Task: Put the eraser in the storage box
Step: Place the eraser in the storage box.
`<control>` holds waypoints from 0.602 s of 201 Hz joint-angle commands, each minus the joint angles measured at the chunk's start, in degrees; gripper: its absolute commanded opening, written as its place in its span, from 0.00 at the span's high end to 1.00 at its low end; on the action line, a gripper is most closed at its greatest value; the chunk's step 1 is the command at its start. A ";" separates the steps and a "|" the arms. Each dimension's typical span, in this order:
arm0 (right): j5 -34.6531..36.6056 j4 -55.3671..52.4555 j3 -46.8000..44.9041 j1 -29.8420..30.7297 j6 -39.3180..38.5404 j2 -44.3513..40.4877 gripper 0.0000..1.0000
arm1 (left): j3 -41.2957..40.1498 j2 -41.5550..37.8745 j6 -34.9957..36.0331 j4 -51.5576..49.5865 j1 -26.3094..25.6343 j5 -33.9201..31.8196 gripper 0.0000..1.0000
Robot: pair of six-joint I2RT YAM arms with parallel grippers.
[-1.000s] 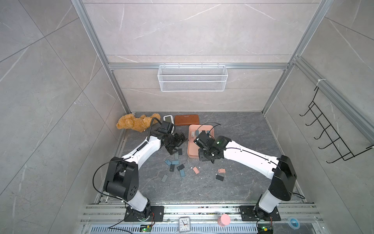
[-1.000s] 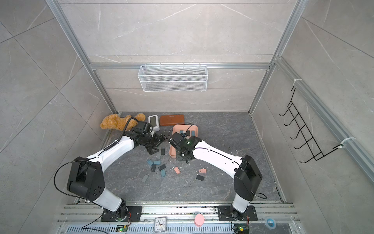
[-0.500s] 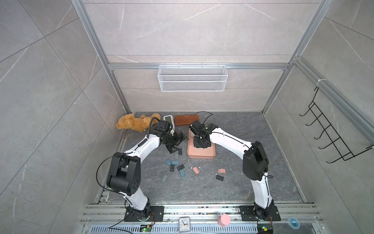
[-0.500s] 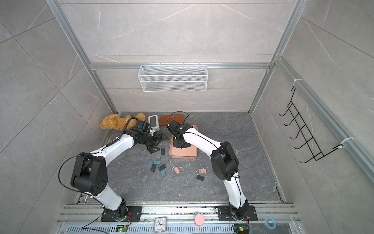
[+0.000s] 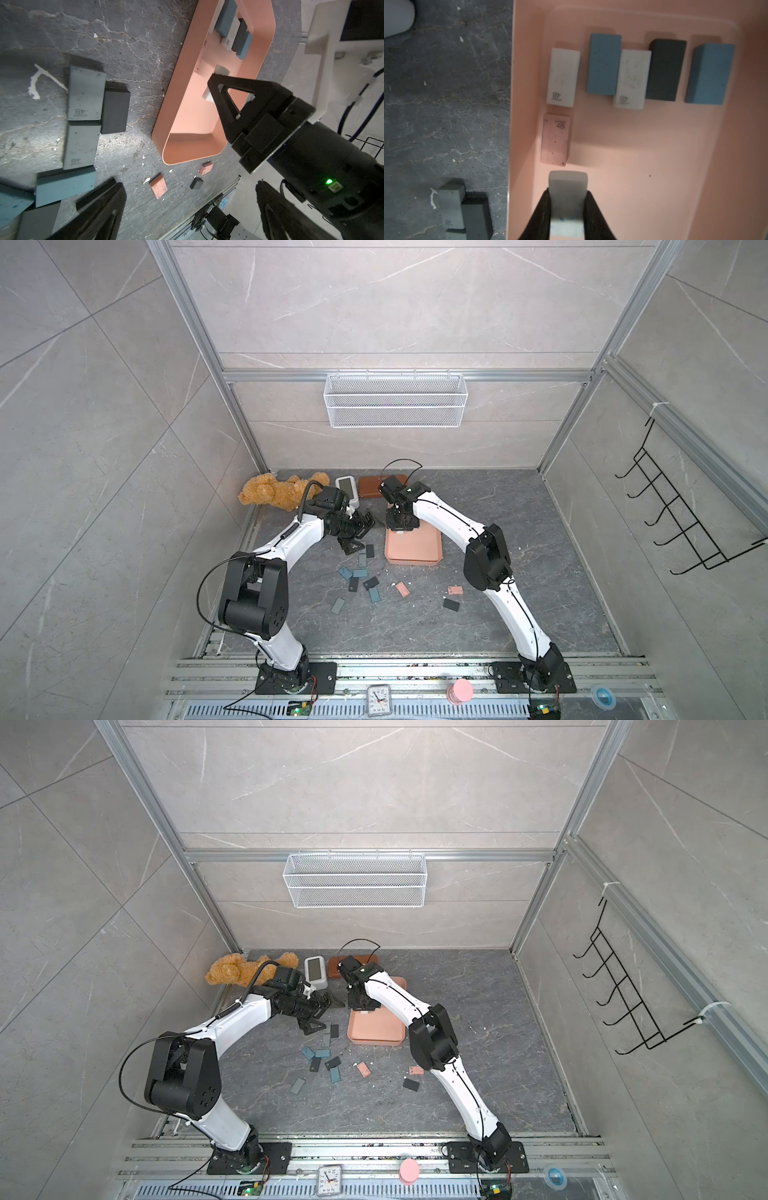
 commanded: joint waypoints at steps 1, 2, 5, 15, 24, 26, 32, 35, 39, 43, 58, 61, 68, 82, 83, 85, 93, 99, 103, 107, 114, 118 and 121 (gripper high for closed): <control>-0.09 -5.03 4.19 -0.88 -2.06 2.44 0.74 | 0.81 -0.72 1.49 -1.11 0.08 1.48 0.01; -0.09 -5.05 4.23 -0.87 -2.08 2.51 0.74 | 0.84 -0.71 1.49 -1.11 0.08 1.47 0.01; -0.08 -5.13 4.39 -0.94 -2.16 2.63 0.74 | 0.85 -0.64 1.50 -1.15 0.08 1.51 0.00; -0.02 -5.15 4.51 -1.16 -2.50 2.75 0.74 | 0.87 -0.39 1.55 -1.19 0.06 1.60 0.01; 0.18 -5.02 4.09 -1.38 -2.78 2.75 0.74 | 0.95 -0.15 1.65 -1.32 0.09 1.64 0.01; 0.18 -4.99 3.96 -1.38 -2.86 2.75 0.74 | 0.96 -0.11 1.74 -1.36 0.08 1.64 0.01; 0.19 -4.83 3.64 -1.47 -3.05 2.75 0.74 | 1.12 0.06 1.82 -1.58 0.14 1.63 0.01; 0.18 -4.68 3.58 -1.47 -3.15 2.75 0.74 | 1.20 0.15 1.91 -1.63 0.12 1.64 0.01; 0.14 -4.51 3.42 -1.51 -3.32 2.75 0.74 | 1.37 0.29 1.96 -1.73 0.17 1.63 0.01; 0.03 -4.36 3.41 -1.56 -3.47 2.75 0.74 | 1.46 0.41 2.08 -1.85 0.17 1.62 0.01; -0.17 -4.27 3.89 -1.68 -3.77 4.33 0.73 | 1.91 0.77 2.29 -2.07 0.17 1.66 0.01; -0.17 -4.25 3.96 -1.65 -3.76 4.55 0.73 | 1.97 0.84 2.29 -2.08 0.17 1.58 0.01; -0.34 -4.36 4.31 -1.81 -3.71 4.89 0.73 | 2.06 0.94 2.25 -2.08 0.17 1.51 0.01; -0.61 -4.57 5.31 -2.08 -3.80 5.67 0.73 | 2.17 1.08 2.29 -2.16 0.17 1.49 0.01; -0.61 -4.55 5.36 -2.08 -3.78 5.66 0.73 | 2.18 1.11 2.34 -2.16 0.17 1.48 0.01; -0.61 -4.65 5.58 -2.09 -3.79 5.83 0.73 | 2.13 1.13 2.30 -2.16 0.17 1.47 0.01; -0.74 -4.86 6.37 -2.25 -3.89 6.36 0.73 | 2.19 1.13 2.43 -2.29 0.22 1.51 0.01; -0.83 -5.13 7.17 -2.37 -3.94 6.80 0.73 | 2.19 1.13 2.53 -2.38 0.25 1.42 0.01; -0.89 -5.35 7.71 -2.41 -3.98 7.15 0.73 | 2.18 1.21 2.63 -2.49 0.26 1.41 0.01; -0.90 -5.65 8.36 -2.47 -4.07 7.54 0.73 | 2.17 1.22 2.77 -2.59 0.26 1.39 0.01; -0.87 -6.29 9.66 -2.62 -4.19 8.31 0.73 | 2.19 1.20 2.90 -2.77 0.34 1.38 0.01; -0.95 -6.63 10.37 -2.69 -4.20 8.67 0.73 | 2.19 1.22 2.98 -2.86 0.34 1.36 0.01; -0.95 -6.91 10.65 -2.74 -4.14 9.00 0.73 | 2.12 1.22 2.99 -2.93 0.42 1.39 0.01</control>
